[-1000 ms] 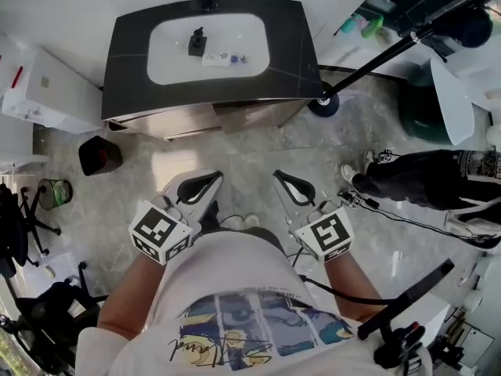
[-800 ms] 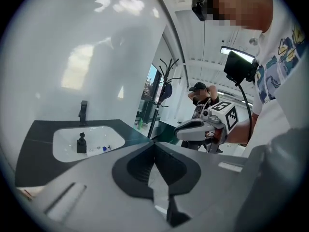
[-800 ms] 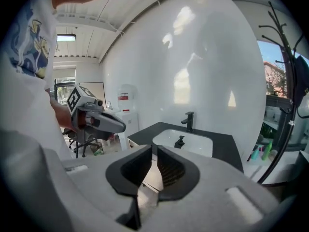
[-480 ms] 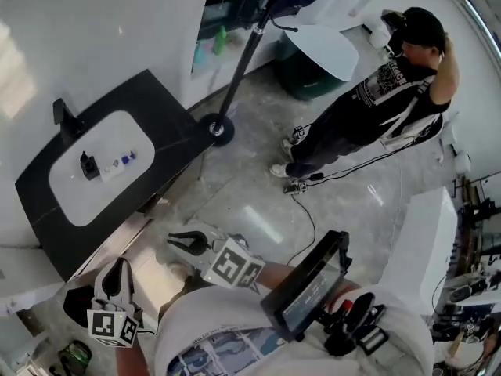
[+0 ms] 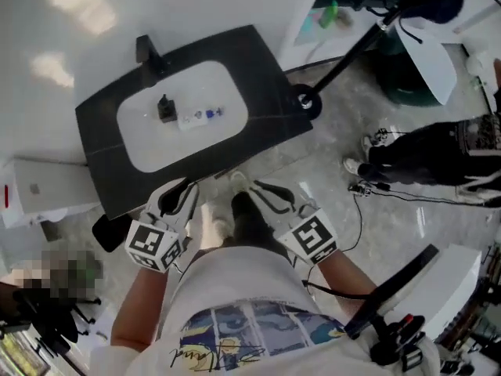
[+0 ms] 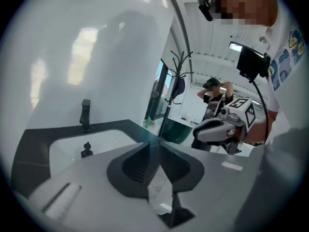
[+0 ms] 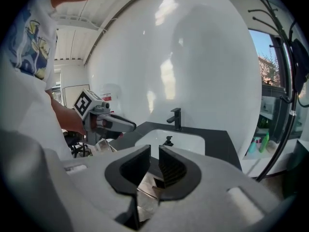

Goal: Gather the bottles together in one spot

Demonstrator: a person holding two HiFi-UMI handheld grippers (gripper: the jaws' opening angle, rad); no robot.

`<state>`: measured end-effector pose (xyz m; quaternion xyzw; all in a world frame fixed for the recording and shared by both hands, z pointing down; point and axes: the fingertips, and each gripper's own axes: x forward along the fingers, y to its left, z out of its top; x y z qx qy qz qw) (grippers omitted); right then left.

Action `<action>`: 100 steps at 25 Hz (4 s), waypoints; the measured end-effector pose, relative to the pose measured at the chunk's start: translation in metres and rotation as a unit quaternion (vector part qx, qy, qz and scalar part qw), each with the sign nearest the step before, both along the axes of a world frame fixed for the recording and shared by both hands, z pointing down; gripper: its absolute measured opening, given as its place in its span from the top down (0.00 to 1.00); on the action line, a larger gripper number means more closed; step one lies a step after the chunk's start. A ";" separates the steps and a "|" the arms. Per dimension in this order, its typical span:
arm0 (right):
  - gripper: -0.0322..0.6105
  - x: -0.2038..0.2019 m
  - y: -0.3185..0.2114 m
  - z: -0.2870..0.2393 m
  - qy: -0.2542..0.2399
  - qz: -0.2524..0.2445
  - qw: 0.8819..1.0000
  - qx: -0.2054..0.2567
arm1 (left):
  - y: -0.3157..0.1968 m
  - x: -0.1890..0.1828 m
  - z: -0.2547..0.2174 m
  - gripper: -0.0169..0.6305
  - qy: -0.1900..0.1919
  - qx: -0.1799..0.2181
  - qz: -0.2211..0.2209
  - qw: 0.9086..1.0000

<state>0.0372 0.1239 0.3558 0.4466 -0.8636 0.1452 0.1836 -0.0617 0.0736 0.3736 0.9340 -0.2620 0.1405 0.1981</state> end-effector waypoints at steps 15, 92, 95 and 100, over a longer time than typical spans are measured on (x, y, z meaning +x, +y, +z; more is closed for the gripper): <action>0.87 0.008 -0.095 0.054 0.000 0.003 0.999 -0.050 | -0.203 -0.063 0.119 0.78 -0.125 0.006 -0.165 0.978; 0.87 0.070 -0.166 0.052 -0.006 -0.055 0.995 -0.082 | -0.380 -0.141 0.076 0.73 -0.183 0.020 -0.353 0.917; 0.87 0.074 -0.169 0.054 -0.006 -0.055 0.995 -0.086 | -0.395 -0.143 0.080 0.73 -0.180 0.016 -0.364 0.913; 0.87 0.083 -0.174 0.057 -0.004 -0.052 0.994 -0.092 | -0.416 -0.143 0.085 0.73 -0.167 0.009 -0.390 0.905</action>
